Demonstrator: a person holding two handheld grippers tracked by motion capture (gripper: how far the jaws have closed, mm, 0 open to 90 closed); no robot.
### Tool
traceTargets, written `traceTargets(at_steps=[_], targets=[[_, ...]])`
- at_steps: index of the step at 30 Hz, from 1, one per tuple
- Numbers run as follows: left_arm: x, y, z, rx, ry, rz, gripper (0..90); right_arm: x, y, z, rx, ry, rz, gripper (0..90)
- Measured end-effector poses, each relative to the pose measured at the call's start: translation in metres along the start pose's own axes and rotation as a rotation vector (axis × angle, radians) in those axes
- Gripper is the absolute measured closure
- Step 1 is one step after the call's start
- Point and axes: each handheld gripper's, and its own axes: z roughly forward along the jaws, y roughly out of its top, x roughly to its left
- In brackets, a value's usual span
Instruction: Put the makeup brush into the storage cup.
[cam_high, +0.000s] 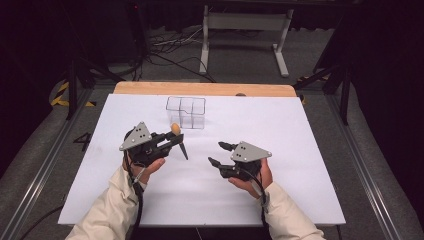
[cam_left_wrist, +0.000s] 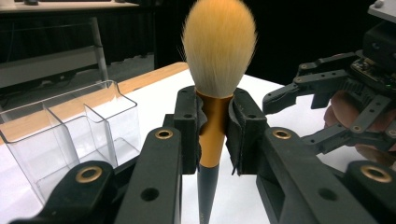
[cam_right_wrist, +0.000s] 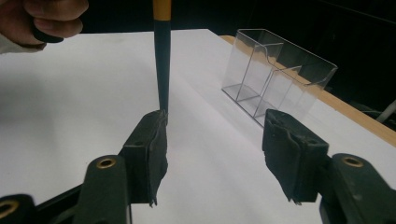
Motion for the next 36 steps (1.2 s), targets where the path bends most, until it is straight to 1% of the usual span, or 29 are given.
traceTargets(at_steps=[7,10,13,16,20,21,23,26,27,28,29,34,36], targets=[[-0.001,0.001,-0.001,-0.005,0.007,0.016,75.8,-0.003,-0.009,-0.015,0.013,-0.041,-0.016,34.5],[0.000,0.002,-0.002,-0.005,0.011,0.023,75.8,-0.006,-0.015,-0.024,0.024,-0.077,-0.029,31.0],[0.000,0.003,-0.003,-0.004,0.012,0.030,75.8,-0.009,-0.021,-0.032,0.029,-0.101,-0.022,26.9],[0.000,0.005,-0.003,-0.004,0.015,0.041,75.8,-0.012,-0.028,-0.043,0.042,-0.150,-0.032,21.3],[0.001,0.006,-0.003,0.002,0.019,0.044,75.8,-0.017,-0.039,-0.055,0.060,-0.189,-0.016,17.9],[0.002,0.007,-0.003,0.002,0.024,0.052,75.8,-0.018,-0.041,-0.057,0.064,-0.197,-0.014,17.4],[0.003,0.010,-0.003,0.000,0.028,0.059,75.8,-0.019,-0.046,-0.064,0.063,-0.209,-0.007,16.2],[0.005,0.014,-0.003,0.005,0.034,0.063,75.8,-0.022,-0.053,-0.076,0.072,-0.239,0.007,14.8],[0.007,0.016,-0.002,-0.001,0.042,0.067,75.8,-0.024,-0.057,-0.081,0.069,-0.249,0.016,14.3],[0.007,0.016,-0.002,-0.001,0.042,0.067,75.8,-0.024,-0.057,-0.081,0.069,-0.249,0.016,14.3],[0.008,0.018,-0.001,0.002,0.040,0.067,75.8,-0.026,-0.060,-0.086,0.073,-0.263,0.027,13.3],[0.012,0.028,0.002,-0.009,0.051,0.087,75.8,-0.031,-0.072,-0.102,0.078,-0.302,0.058,10.7],[0.014,0.034,0.003,-0.026,0.050,0.088,75.9,-0.034,-0.078,-0.109,0.076,-0.320,0.077,9.5]])
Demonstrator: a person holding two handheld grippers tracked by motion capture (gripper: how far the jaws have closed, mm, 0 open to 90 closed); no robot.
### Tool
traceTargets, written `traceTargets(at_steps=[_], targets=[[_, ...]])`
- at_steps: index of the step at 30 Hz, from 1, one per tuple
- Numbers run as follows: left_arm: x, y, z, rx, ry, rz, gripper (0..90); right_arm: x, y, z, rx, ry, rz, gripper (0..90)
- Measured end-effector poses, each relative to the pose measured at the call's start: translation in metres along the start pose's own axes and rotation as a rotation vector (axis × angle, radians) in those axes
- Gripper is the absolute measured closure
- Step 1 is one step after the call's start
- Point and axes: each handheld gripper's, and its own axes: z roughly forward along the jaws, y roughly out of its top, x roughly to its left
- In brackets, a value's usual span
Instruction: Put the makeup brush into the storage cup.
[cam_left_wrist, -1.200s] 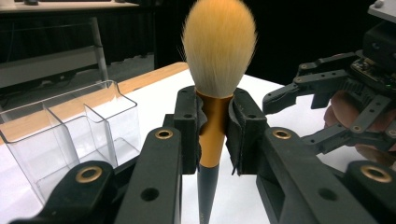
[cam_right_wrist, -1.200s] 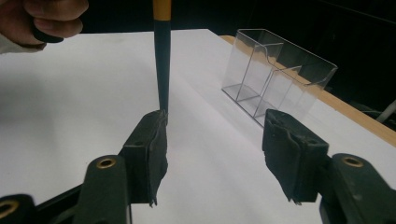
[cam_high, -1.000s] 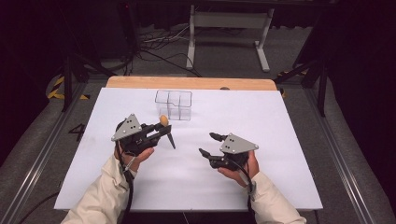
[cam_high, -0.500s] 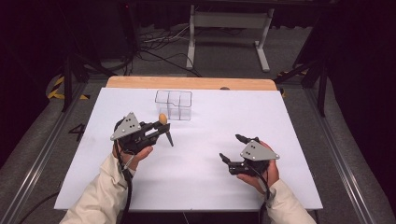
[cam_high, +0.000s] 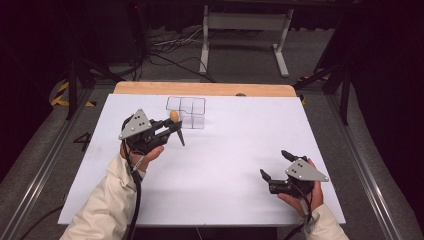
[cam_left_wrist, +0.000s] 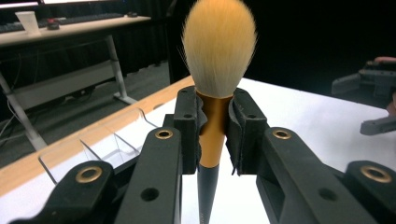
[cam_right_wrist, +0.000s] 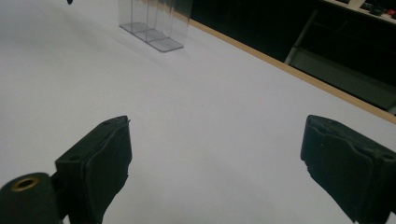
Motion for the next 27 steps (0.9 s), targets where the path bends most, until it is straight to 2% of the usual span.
traceTargets(at_steps=[9,15,20,27], targets=[[0.006,0.025,0.011,-0.006,0.014,0.049,75.9,-0.004,-0.009,-0.005,0.006,-0.016,0.018,9.2],[0.009,0.030,0.022,-0.003,0.018,0.070,75.8,-0.006,-0.013,-0.006,0.012,-0.024,0.027,9.7],[0.015,0.032,0.030,0.012,0.021,0.062,75.9,-0.007,-0.013,-0.006,0.008,-0.025,0.033,9.7],[0.023,0.037,0.038,0.003,0.026,0.053,75.8,-0.009,-0.014,-0.006,0.001,-0.024,0.046,10.1]])
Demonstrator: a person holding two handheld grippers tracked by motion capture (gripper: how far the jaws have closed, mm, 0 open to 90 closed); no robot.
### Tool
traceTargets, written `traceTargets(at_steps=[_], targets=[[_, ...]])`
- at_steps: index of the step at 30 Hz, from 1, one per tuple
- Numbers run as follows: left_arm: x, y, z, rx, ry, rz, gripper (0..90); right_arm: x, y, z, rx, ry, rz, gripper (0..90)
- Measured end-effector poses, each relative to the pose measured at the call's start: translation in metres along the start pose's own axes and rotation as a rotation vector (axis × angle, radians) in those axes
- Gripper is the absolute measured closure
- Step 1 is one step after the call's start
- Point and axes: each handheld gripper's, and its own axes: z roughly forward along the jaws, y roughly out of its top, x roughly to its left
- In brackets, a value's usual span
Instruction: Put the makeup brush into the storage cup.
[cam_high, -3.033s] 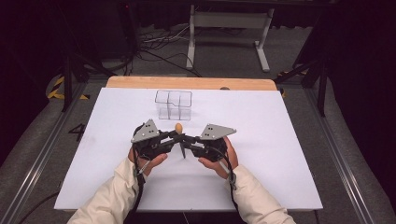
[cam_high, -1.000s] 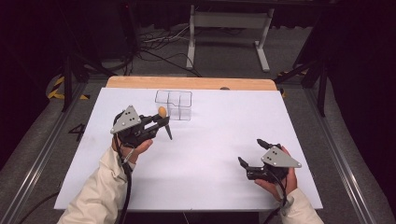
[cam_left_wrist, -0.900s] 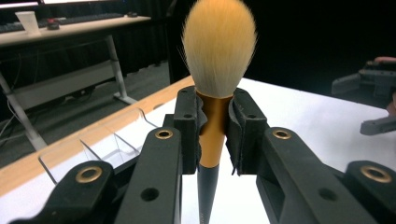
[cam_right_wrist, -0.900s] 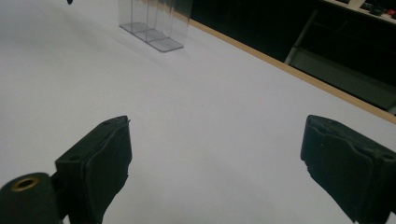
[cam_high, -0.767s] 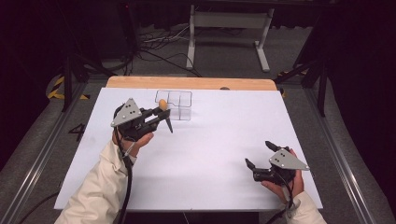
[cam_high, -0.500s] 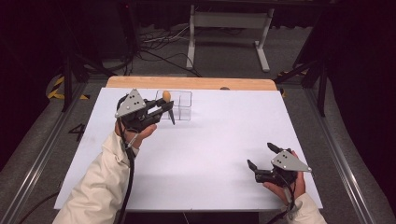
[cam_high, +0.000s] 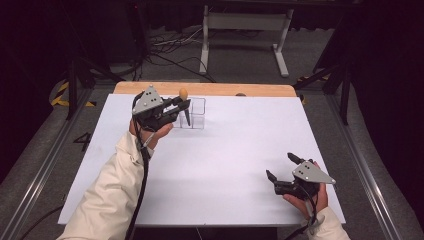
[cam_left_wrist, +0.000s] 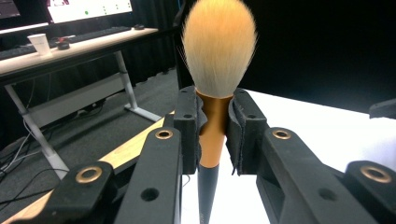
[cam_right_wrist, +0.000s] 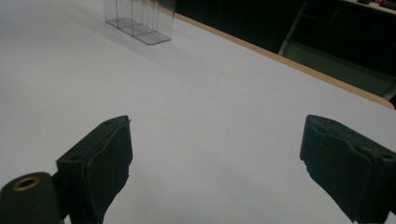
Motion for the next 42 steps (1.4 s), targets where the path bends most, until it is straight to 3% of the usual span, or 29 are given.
traceTargets(at_steps=[7,21,42], targets=[[0.004,0.009,0.008,-0.011,0.007,0.003,75.9,0.000,-0.001,0.001,-0.002,0.010,0.002,10.2],[0.011,0.021,0.034,0.013,0.014,0.023,75.9,0.000,-0.001,0.002,-0.001,0.018,0.007,10.5],[0.031,0.015,0.086,0.055,0.050,0.009,75.9,-0.001,0.000,0.001,-0.020,0.028,0.014,10.7]])
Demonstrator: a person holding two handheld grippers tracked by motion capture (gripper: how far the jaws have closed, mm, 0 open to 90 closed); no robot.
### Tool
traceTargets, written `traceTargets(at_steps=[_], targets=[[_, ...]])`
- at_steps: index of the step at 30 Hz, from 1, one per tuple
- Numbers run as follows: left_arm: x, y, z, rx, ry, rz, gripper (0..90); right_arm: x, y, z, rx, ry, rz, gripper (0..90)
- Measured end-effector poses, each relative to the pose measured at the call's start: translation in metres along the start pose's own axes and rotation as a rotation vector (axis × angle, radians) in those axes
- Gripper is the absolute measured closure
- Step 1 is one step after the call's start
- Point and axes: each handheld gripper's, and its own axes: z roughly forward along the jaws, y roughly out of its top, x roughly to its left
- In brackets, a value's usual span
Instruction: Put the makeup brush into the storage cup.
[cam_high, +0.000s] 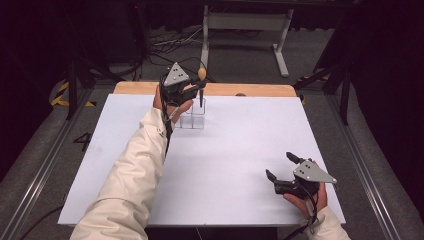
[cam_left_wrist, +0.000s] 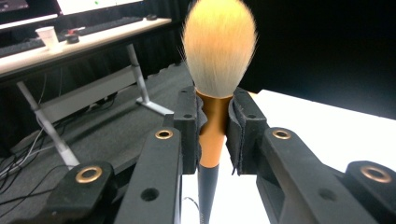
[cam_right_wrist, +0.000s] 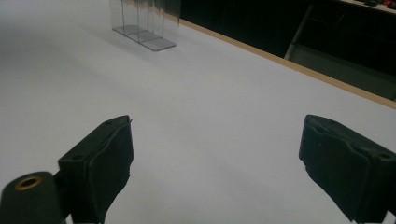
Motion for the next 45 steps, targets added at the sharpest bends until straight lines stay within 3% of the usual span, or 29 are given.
traceTargets(at_steps=[21,45], targets=[[0.012,-0.016,0.015,0.052,0.032,-0.031,75.9,0.000,0.000,0.001,0.000,0.003,0.001,10.8],[0.008,-0.044,0.021,0.097,0.023,-0.077,75.8,0.000,-0.001,0.001,0.002,0.009,0.001,11.1]])
